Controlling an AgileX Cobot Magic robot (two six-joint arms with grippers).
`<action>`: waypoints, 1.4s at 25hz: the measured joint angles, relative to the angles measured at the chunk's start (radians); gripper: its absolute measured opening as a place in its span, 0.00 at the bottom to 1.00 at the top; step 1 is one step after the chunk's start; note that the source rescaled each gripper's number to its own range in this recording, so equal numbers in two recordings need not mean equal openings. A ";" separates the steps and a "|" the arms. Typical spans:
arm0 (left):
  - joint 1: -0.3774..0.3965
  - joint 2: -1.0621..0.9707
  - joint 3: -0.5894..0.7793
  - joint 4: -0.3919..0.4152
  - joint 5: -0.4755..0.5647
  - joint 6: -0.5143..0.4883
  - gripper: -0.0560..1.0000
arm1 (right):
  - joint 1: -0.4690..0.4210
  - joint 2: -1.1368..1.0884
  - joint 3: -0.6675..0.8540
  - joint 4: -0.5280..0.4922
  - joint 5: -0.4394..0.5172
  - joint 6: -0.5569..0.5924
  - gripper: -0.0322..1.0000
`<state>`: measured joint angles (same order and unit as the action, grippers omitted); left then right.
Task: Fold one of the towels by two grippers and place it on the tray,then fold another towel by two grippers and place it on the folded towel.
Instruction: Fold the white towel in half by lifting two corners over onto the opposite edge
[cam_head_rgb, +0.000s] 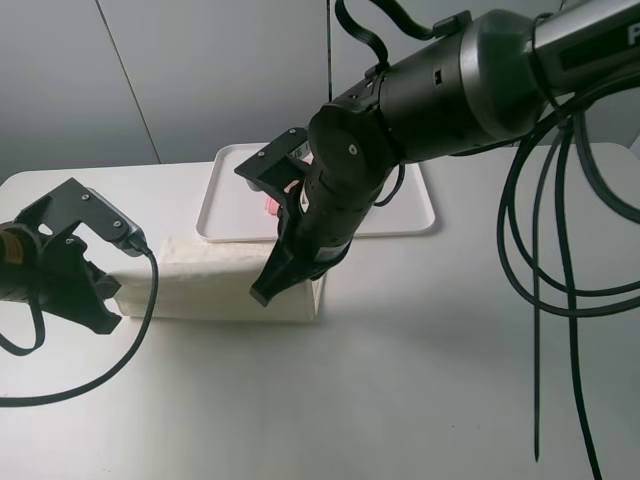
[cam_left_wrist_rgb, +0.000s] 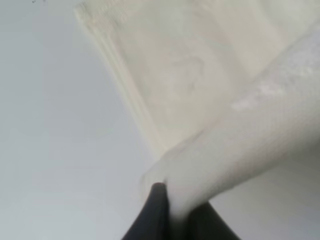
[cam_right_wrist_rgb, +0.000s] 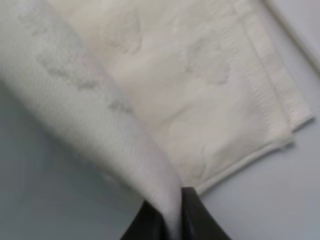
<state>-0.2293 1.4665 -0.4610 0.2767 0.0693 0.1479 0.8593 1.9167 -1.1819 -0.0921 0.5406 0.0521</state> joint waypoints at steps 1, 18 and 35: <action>0.002 0.000 0.000 0.000 -0.011 -0.002 0.05 | 0.000 0.000 0.000 -0.023 -0.012 0.026 0.03; 0.006 0.041 -0.014 -0.002 -0.173 -0.006 0.05 | 0.000 0.052 0.000 -0.401 -0.051 0.423 0.03; 0.009 0.193 -0.191 -0.157 -0.056 -0.010 0.23 | -0.075 0.064 0.000 -0.525 -0.107 0.655 0.08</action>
<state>-0.2199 1.6592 -0.6517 0.1194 0.0137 0.1376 0.7840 1.9806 -1.1819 -0.6171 0.4333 0.7076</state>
